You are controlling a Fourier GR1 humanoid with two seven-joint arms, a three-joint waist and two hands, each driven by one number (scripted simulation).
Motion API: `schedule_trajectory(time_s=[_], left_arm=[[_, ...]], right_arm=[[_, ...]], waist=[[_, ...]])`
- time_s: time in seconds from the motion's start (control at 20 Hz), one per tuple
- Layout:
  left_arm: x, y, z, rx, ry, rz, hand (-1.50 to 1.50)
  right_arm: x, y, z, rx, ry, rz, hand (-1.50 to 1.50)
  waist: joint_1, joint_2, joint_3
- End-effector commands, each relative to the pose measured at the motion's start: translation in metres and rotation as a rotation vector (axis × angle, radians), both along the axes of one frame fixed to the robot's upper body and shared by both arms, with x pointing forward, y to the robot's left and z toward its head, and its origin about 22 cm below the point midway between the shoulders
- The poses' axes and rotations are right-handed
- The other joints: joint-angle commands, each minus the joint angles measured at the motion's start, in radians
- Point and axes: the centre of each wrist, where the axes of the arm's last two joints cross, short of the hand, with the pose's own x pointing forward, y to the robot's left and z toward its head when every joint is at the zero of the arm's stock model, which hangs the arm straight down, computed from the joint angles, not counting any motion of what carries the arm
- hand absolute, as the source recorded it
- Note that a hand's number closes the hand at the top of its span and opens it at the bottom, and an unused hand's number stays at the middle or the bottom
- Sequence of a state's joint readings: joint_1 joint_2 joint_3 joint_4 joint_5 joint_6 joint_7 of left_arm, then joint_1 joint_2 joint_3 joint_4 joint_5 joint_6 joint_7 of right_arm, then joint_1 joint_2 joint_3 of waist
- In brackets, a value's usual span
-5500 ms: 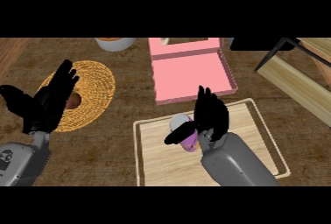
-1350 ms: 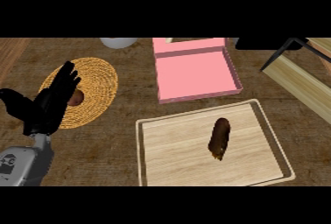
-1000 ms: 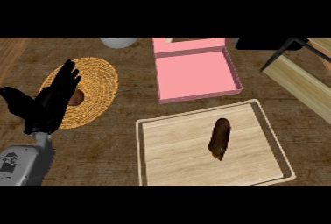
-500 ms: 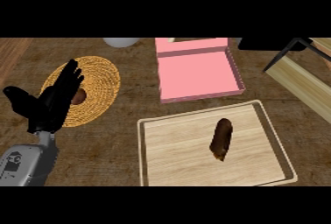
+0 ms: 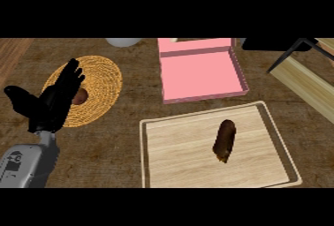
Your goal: Pick the can from the tray and place it in the tiered shelf
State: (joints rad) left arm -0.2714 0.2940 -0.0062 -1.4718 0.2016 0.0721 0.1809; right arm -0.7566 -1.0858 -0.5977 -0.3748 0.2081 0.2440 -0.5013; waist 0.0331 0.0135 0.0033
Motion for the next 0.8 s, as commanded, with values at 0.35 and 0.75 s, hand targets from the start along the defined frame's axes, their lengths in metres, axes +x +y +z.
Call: schedule_trajectory(time_s=[0.35, 0.75], left_arm=[[-0.005, 0.004, -0.006, 0.011, 0.007, 0.007, 0.0], [-0.006, 0.01, -0.009, -0.018, 0.018, 0.032, 0.0]], right_arm=[[-0.072, -0.045, 0.034, 0.151, 0.147, 0.114, -1.5], [-0.108, -0.06, 0.043, 0.195, 0.114, 0.25, -1.5]], waist=[[0.002, 0.004, 0.004], [-0.026, 0.0, 0.009]])
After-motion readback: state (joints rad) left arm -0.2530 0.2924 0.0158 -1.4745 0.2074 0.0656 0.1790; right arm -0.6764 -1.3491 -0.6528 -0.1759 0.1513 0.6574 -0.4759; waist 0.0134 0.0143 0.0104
